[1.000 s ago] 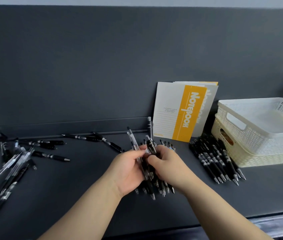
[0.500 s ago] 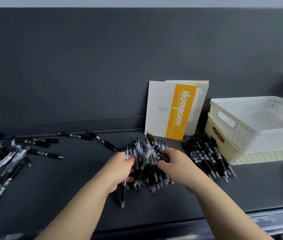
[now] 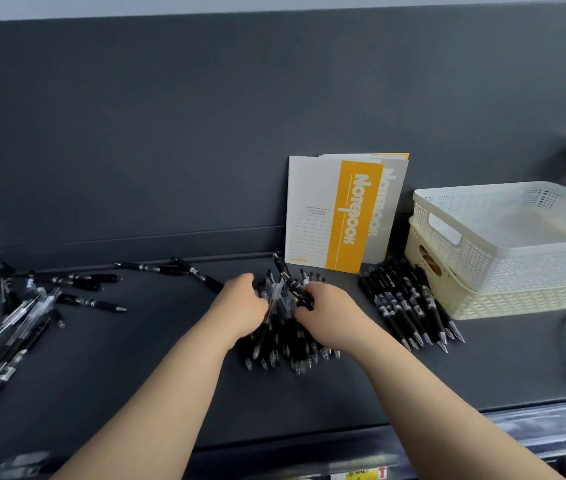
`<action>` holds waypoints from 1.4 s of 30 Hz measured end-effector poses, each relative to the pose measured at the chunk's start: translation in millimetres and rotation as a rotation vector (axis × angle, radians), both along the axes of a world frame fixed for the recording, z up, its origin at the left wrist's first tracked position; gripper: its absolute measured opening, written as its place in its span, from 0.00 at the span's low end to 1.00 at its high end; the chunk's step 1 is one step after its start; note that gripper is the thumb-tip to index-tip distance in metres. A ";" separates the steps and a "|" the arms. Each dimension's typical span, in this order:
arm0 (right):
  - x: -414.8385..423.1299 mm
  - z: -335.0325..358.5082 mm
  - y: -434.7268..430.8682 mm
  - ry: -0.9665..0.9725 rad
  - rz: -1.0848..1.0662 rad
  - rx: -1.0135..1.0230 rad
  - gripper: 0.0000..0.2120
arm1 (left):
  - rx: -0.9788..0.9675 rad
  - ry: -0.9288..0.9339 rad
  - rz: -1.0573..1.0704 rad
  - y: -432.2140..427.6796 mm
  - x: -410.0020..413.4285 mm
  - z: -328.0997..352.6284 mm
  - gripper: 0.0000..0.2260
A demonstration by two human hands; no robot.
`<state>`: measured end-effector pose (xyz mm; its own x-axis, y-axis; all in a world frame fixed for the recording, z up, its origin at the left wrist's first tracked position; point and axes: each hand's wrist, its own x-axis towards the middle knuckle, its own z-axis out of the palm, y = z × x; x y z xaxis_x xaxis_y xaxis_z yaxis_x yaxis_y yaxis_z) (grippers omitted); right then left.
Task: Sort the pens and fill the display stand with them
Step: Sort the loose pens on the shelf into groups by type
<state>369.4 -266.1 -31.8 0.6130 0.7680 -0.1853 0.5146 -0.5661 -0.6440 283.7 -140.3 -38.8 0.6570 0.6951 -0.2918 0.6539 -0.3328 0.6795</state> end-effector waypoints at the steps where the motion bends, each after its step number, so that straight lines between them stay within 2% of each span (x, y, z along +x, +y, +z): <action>1: 0.1 -0.7 3.3 -0.004 0.027 0.009 0.07 | 0.061 0.028 -0.031 -0.2 -3.1 -3.5 0.14; 3: 0.5 -2.4 6.9 -0.003 0.064 0.032 0.09 | 0.162 0.075 -0.074 -1.5 -11.3 -7.7 0.24; 8: 7.3 -3.4 -9.8 0.069 -0.017 0.142 0.06 | 0.223 0.064 -0.115 -8.8 -22.8 -15.1 0.24; 13: 16.4 -4.2 -36.4 0.036 -0.092 0.113 0.06 | 0.352 0.093 -0.150 -20.3 -16.8 -12.2 0.27; 16: 26.8 -4.6 -51.9 -0.083 -0.178 0.048 0.06 | 0.463 0.148 -0.226 -26.0 -9.9 -9.4 0.21; 19: 42.2 -4.0 -65.7 -0.232 -0.274 -0.068 0.11 | 0.482 0.109 -0.241 -27.9 -2.2 -10.2 0.12; 22: 59.2 -7.2 -77.7 -0.350 -0.327 -0.213 0.02 | 0.499 0.037 -0.215 -30.3 2.0 -10.7 0.08; 26: 72.1 -11.5 -86.6 -0.321 -0.363 -0.318 0.08 | 0.579 0.045 -0.215 -30.5 5.7 -13.0 0.09; 29: 73.6 -12.7 -85.6 -0.300 -0.398 -0.255 0.03 | 0.599 0.108 -0.227 -27.5 7.3 -15.9 0.09; 31: 73.1 -12.2 -82.5 -0.297 -0.407 -0.186 0.21 | 0.614 0.119 -0.227 -26.3 7.2 -17.2 0.10; 32: 72.7 -11.1 -80.8 -0.319 -0.410 -0.167 0.27 | 0.623 0.119 -0.227 -26.1 7.1 -17.4 0.11; 34: 72.7 -8.3 -77.0 -0.367 -0.407 -0.167 0.32 | 0.629 0.118 -0.228 -25.8 6.8 -17.1 0.12; 36: 74.9 -10.6 -75.8 -0.395 -0.417 -0.203 0.30 | 0.620 0.118 -0.237 -25.3 6.2 -16.7 0.12; 40: 73.0 -13.9 -70.9 -0.457 -0.353 -0.263 0.18 | 0.560 0.082 -0.291 -22.3 2.9 -17.4 0.13; 42: 66.6 -14.0 -61.8 -0.448 -0.286 -0.191 0.19 | 0.486 0.042 -0.329 -20.4 0.7 -17.3 0.14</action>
<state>435.9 -327.9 -45.8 0.8427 0.5380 0.0215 0.5230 -0.8084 -0.2702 284.4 -160.6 -56.1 0.8555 0.5173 -0.0212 0.4866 -0.7894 0.3741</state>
